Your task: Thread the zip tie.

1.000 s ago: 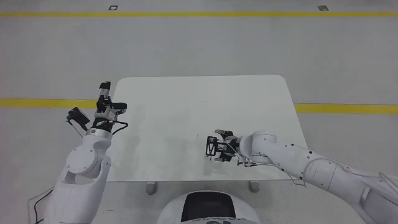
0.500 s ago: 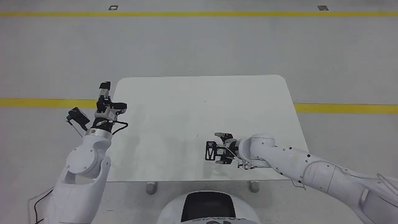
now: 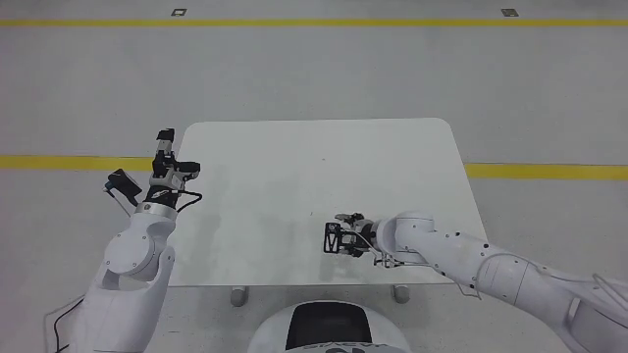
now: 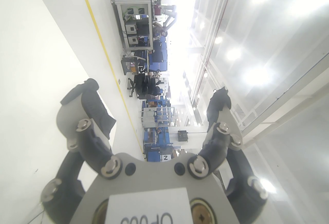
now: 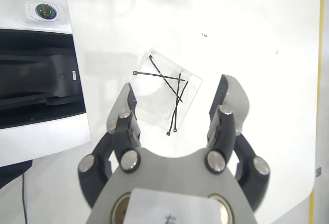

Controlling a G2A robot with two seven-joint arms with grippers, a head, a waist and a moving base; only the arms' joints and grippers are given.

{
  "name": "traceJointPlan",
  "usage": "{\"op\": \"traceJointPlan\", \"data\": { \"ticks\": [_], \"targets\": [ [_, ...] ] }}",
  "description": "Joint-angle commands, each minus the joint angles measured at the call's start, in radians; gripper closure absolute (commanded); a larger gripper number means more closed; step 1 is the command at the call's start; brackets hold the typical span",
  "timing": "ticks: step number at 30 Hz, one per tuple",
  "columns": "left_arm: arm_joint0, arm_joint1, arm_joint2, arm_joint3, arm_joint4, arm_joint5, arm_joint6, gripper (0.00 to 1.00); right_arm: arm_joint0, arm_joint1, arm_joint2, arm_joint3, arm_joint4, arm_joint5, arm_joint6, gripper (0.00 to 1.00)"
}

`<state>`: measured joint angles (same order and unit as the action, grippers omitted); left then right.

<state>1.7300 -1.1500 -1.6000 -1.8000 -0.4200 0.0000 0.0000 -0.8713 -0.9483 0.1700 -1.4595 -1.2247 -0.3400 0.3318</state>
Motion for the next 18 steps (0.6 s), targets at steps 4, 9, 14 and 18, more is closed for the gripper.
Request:
{"op": "traceJointPlan", "data": {
  "ticks": [4, 9, 14, 18],
  "targets": [
    [0.0, 0.0, 0.0, 0.0, 0.0, 0.0, 0.0, 0.0, -0.009, -0.004, 0.0, 0.003, 0.004, 0.0, 0.023, 0.63],
    [0.0, 0.0, 0.0, 0.0, 0.0, 0.0, 0.0, 0.0, -0.015, -0.013, 0.0, 0.013, 0.006, 0.0, 0.044, 0.62],
    [0.0, 0.0, 0.0, 0.0, 0.0, 0.0, 0.0, 0.0, -0.019, -0.027, 0.0, 0.03, 0.01, 0.0, 0.053, 0.61],
    [0.0, 0.0, 0.0, 0.0, 0.0, 0.0, 0.0, 0.0, -0.023, -0.042, 0.0, 0.044, 0.012, 0.0, 0.065, 0.61]
  ]
}}
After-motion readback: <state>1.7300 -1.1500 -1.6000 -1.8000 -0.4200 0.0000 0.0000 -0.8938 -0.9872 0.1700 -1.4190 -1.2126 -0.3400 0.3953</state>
